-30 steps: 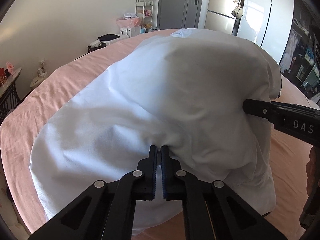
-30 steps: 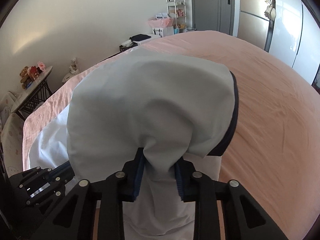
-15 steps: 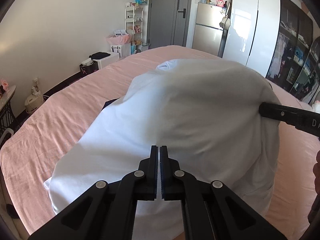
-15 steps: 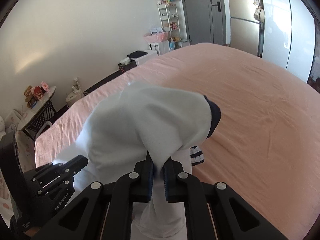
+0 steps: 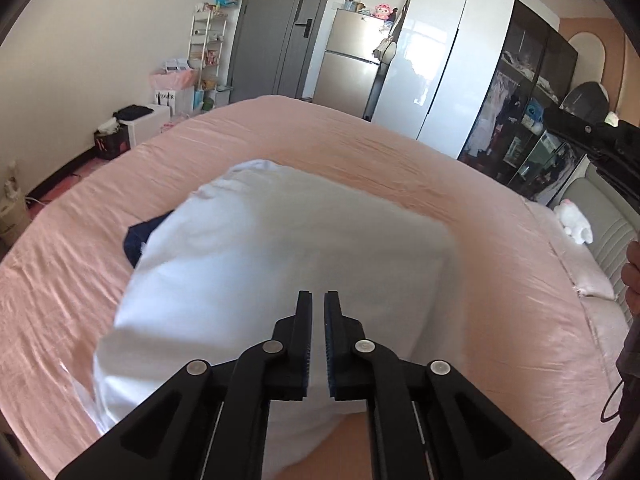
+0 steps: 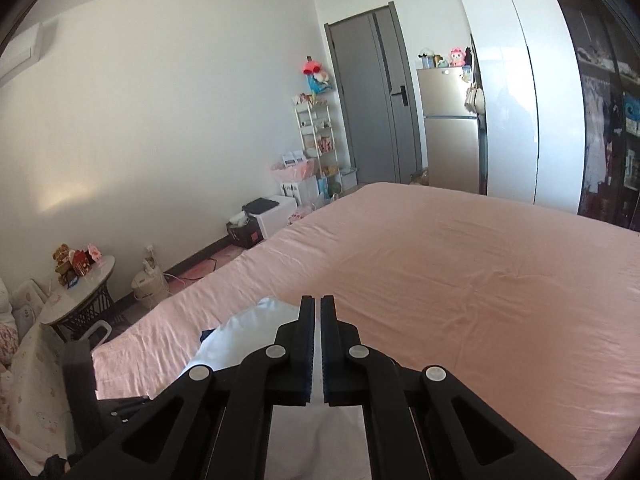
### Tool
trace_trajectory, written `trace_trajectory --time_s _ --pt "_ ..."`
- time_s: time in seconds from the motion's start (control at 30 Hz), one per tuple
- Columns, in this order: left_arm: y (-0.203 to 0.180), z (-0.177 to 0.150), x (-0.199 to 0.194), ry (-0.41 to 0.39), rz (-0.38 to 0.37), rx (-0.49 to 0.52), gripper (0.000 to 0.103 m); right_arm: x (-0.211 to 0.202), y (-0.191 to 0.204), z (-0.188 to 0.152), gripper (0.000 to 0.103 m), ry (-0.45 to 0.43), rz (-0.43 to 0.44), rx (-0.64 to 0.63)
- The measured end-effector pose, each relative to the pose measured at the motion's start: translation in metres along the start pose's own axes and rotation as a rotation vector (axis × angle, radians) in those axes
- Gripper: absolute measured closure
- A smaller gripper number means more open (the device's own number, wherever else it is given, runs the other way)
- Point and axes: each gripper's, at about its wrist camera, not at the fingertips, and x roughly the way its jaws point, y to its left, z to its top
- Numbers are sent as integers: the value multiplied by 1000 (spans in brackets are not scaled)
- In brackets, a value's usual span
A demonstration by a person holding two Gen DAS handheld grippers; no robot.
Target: Fold clothes
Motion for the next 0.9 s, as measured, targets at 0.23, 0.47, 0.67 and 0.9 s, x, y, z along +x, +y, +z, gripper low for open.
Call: trace_trajectory --time_s 0.23,0.47,0.67,0.9 --pt "-11 -24 15 70 -49 -13 1 12 -23 -31 99 161 -27 16" --pt "18 -38 17 83 138 13 0 51 -35 -95 19 295 -5 54" --pt "48 -66 23 168 243 77 0 102 -34 -136 19 397 37 73" --pt "44 -96 60 255 365 262 0 159 -21 -173 19 478 79 75"
